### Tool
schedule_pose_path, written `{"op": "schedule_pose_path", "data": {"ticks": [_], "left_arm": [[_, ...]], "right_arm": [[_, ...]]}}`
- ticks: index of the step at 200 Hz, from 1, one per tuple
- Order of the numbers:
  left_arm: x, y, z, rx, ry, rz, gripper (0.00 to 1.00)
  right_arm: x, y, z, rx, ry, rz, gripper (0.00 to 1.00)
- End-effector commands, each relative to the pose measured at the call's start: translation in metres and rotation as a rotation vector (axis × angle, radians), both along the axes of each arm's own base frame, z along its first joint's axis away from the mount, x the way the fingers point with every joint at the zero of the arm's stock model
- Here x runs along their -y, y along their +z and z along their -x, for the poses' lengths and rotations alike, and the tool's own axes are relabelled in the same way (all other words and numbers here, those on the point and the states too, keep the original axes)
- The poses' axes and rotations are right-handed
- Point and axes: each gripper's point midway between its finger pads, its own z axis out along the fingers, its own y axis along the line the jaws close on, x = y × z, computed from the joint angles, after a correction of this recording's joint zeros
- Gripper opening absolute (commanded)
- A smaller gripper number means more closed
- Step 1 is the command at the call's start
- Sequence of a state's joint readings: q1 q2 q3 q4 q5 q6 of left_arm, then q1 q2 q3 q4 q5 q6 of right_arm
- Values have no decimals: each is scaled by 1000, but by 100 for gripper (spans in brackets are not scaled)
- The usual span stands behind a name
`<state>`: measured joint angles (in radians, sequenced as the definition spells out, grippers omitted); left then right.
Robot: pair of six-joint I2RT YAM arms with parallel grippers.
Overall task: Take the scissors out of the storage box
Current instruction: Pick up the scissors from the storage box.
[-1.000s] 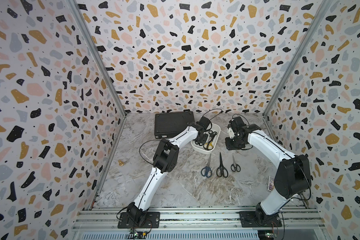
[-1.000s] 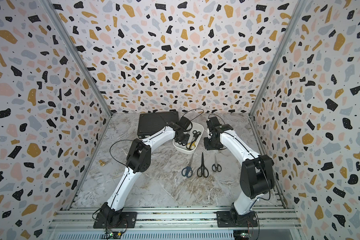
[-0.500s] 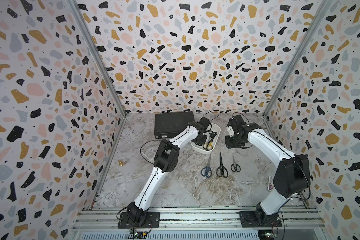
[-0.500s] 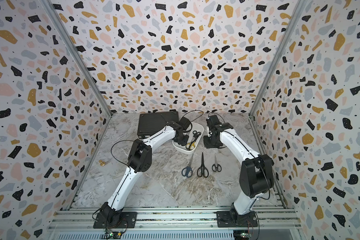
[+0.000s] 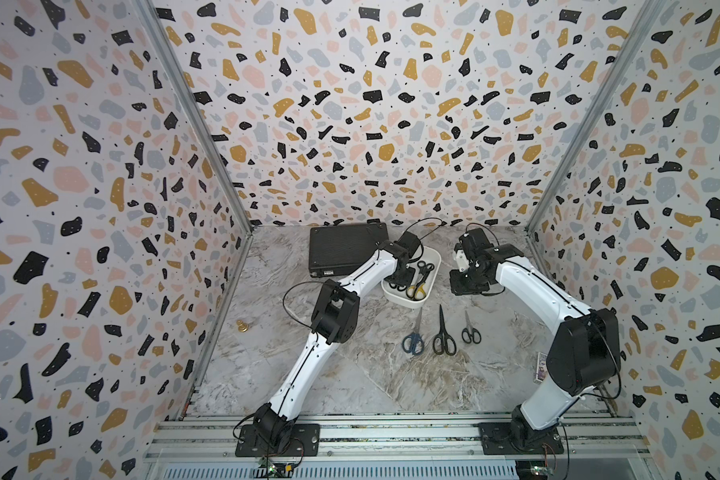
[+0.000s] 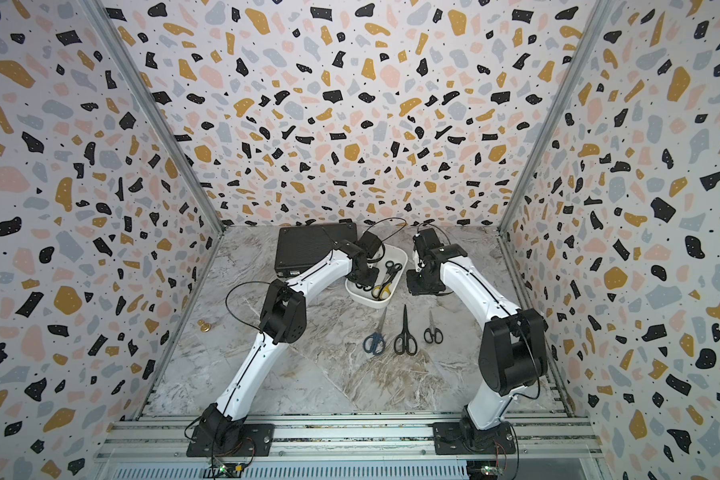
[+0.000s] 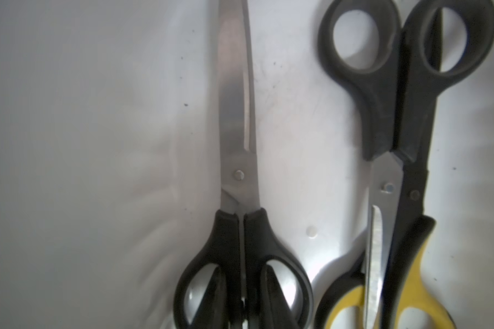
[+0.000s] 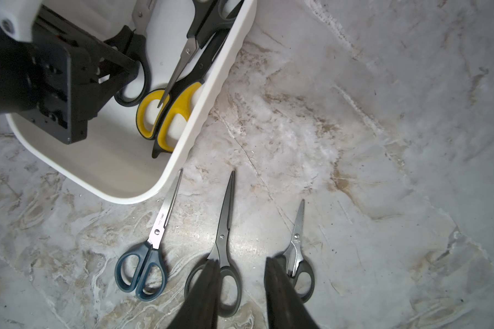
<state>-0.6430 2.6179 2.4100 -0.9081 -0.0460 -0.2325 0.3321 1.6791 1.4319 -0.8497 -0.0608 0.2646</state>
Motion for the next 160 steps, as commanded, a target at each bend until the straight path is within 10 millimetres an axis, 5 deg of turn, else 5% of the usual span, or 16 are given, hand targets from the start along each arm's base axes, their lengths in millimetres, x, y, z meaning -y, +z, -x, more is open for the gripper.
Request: {"op": "schedule_pose_path", "data": {"ticks": [1,49,91,130,160], "left_arm": [[7,16,-4,22,11,67,9],[29,133,-20,233,21,306,7],[21,202,1,298,52,452,7],[-28,202,65,228,77,394,7],[-69,160,137,96,111,324,7]], "right_arm": [[2,19,-3,29,0,-15,33],[5,18,-3,33,0,-3,33],[9,22,-6,49,-7,2,33],[9,23,-13,65,-19,-17,33],[8,23,-17,73,-18,-18,33]]}}
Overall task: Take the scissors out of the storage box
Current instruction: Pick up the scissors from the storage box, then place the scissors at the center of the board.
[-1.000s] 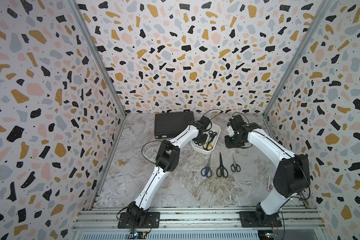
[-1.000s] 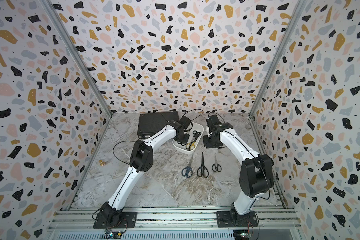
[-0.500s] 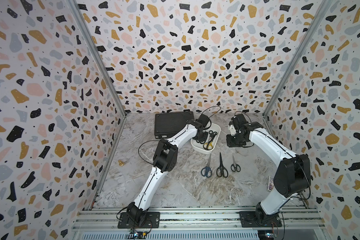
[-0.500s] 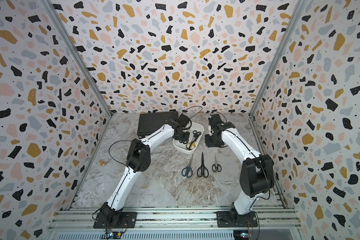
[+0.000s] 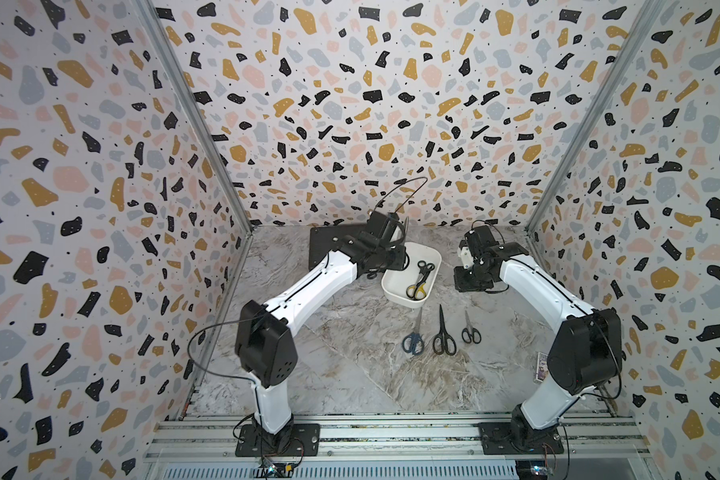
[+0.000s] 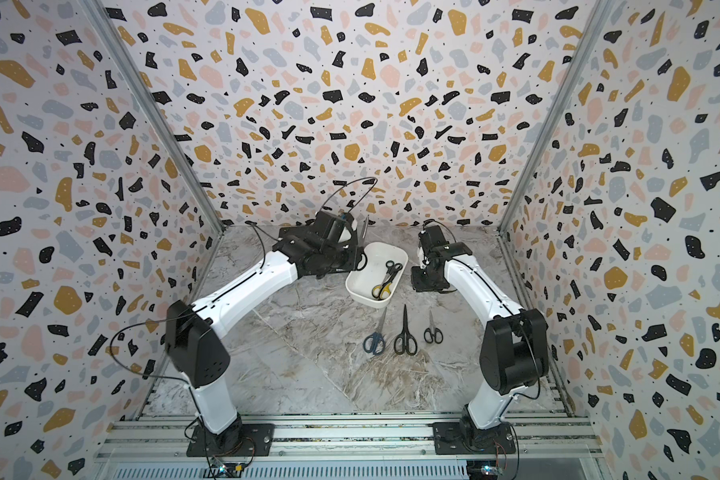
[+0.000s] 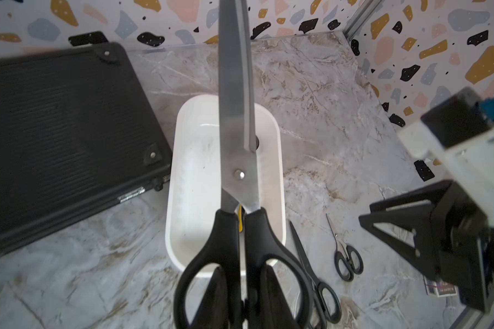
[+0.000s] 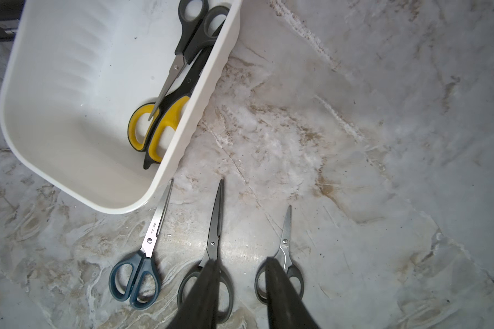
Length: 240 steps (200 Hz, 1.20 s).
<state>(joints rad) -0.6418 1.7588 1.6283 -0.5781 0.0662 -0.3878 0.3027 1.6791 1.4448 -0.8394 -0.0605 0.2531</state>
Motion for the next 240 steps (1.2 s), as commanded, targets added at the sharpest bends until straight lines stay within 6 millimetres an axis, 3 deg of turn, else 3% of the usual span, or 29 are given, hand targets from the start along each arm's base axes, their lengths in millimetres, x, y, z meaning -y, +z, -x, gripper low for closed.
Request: {"op": "schedule_pose_path", "data": {"ticks": [1,25,51,121,163,192,240], "left_arm": [[-28,-44,51,-134,21,-60,7],[-52,-85,102,-225,47,-136,8],[-62,-127,127,-320,74,-171,8],[-40,-171,131,-475,19,-247,7],[-24,-181,131,-562,36,-221,2],[-23,-185,136,-592,41,-217,2],[-18,-190,143,-646,27,-193,18]], "right_arm": [[-1,18,-8,49,1,-15,33],[-4,17,-10,50,4,-25,33],[-7,15,-11,45,-1,-43,33],[-5,11,-8,34,-3,-37,33],[-5,10,-9,30,-2,-32,33],[-6,11,-10,29,-3,-36,33],[-10,15,-15,33,-5,-54,33]]}}
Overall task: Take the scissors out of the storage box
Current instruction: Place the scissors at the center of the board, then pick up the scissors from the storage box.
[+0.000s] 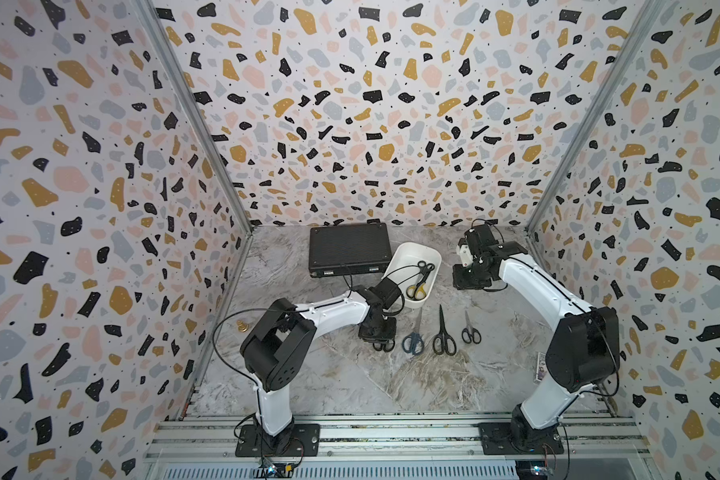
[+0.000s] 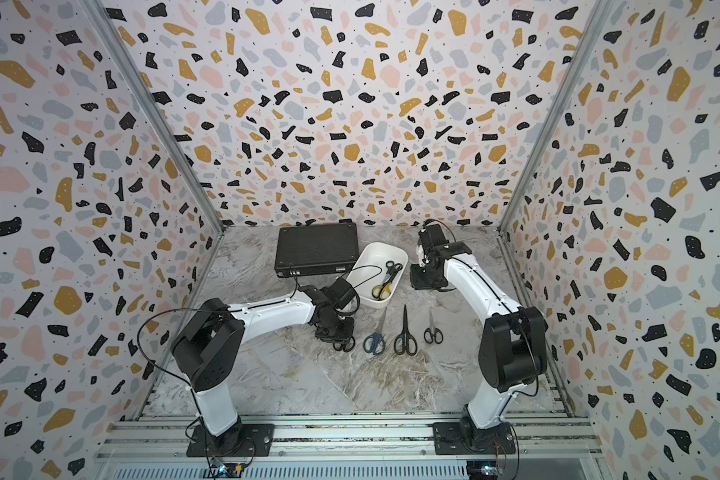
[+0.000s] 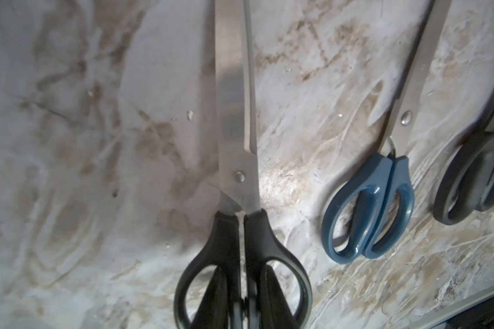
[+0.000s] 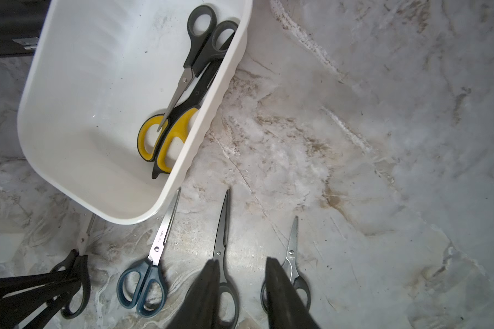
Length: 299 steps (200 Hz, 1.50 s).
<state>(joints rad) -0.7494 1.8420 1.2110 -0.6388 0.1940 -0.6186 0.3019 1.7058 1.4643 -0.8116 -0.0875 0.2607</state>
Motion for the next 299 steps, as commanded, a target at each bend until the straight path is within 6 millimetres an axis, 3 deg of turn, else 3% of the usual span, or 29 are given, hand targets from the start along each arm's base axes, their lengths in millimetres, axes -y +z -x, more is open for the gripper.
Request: {"op": "schedule_pose_path", "data": {"ticks": [1,36,59,80,100,118,141,164,189,222,269,299], "left_arm": [[6,0,8,-53,-5,15,18],[18,-2,8,-70,-30,72,24],[24,5,5,-48,-35,116,33],[26,13,3,-33,-33,147,34],[26,33,-4,2,-20,182,34],[26,65,-17,83,-27,206,34],[32,107,-43,217,-84,207,36],[43,122,-74,298,-152,171,36],[63,106,-113,322,-211,157,36],[79,82,-148,317,-255,104,35],[75,81,-177,345,-193,127,35],[88,59,-180,320,-283,138,36]], "right_arm": [[-2,15,-5,22,-8,-21,33],[-2,18,-6,27,-5,-20,33],[0,17,-5,25,-4,-9,33],[0,14,-4,20,-4,-3,33],[1,13,-6,19,-4,1,33],[1,14,-8,22,-5,7,33],[1,16,-14,31,-2,12,33],[-3,17,-20,29,-3,-3,33],[-5,13,-20,20,-7,-8,33],[-4,6,-15,-2,-12,-14,34],[-23,3,-18,-25,-36,-139,34],[-22,2,-18,-25,-36,-131,34]]}}
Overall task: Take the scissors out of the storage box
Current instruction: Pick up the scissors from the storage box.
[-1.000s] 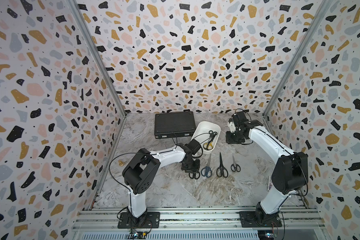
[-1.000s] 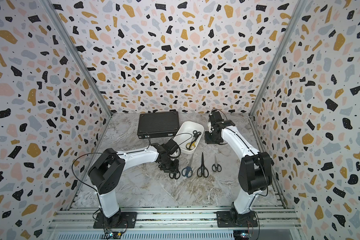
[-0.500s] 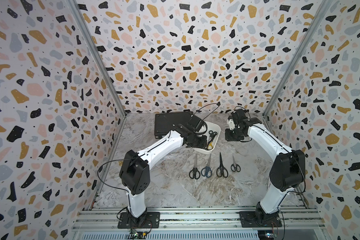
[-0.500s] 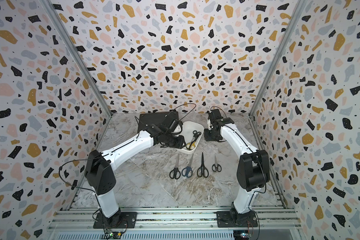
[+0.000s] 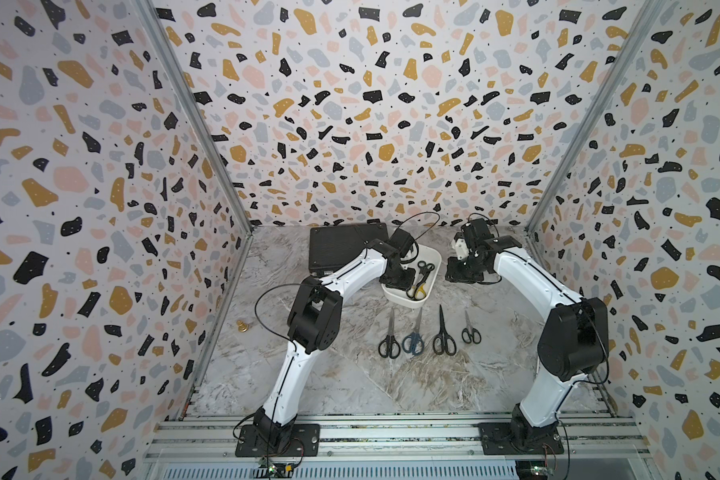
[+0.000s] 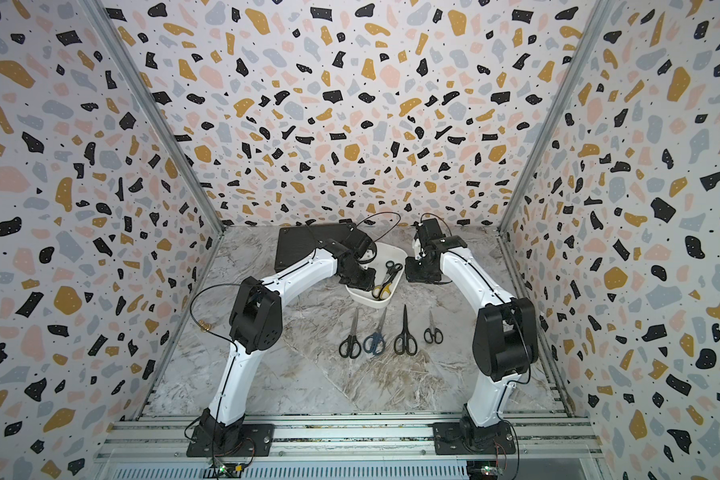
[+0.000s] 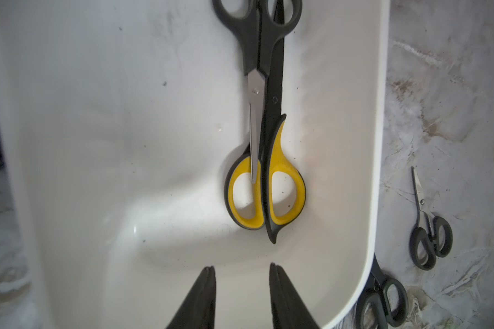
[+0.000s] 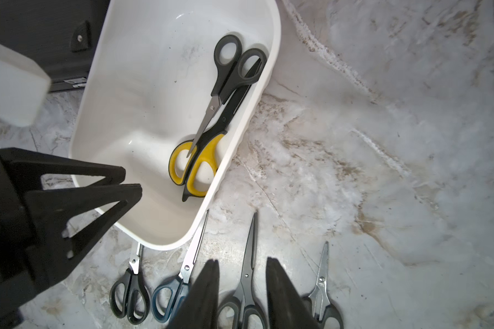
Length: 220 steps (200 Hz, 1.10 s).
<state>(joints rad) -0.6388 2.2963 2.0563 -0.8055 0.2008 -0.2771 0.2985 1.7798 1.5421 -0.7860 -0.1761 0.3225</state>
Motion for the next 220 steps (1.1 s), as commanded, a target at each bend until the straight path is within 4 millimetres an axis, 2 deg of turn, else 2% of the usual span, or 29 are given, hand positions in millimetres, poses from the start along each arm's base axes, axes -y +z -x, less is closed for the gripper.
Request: {"op": "schedule_pose_path", "data": {"ticks": [1,30,73,126,162,178,193,204,220], "left_arm": [[12,1,-11,35,-77,22,36],[6,-24,-14,20,-97,-63,37],[0,-48,-24,40,-94,-144,37],[2,-84,-16,32,-139,-249,36],[-3,-104,-15,-1,-119,-275,20],[2,-105,-15,-5,-125,-248,13],[8,-97,-18,8,-123,-215,7],[15,-84,-23,30,-121,-182,3],[22,-49,-33,85,-113,-138,0]], "right_arm": [[-2,-1,2,-15,-13,-24,34],[0,-1,4,-19,-8,-15,34],[-1,-3,4,-30,0,-13,34],[1,2,3,-20,7,1,34],[1,3,4,-26,8,0,34],[1,2,4,-29,13,3,34],[1,1,4,-33,13,4,34],[1,1,4,-34,15,6,34],[1,0,3,-35,14,7,34]]}}
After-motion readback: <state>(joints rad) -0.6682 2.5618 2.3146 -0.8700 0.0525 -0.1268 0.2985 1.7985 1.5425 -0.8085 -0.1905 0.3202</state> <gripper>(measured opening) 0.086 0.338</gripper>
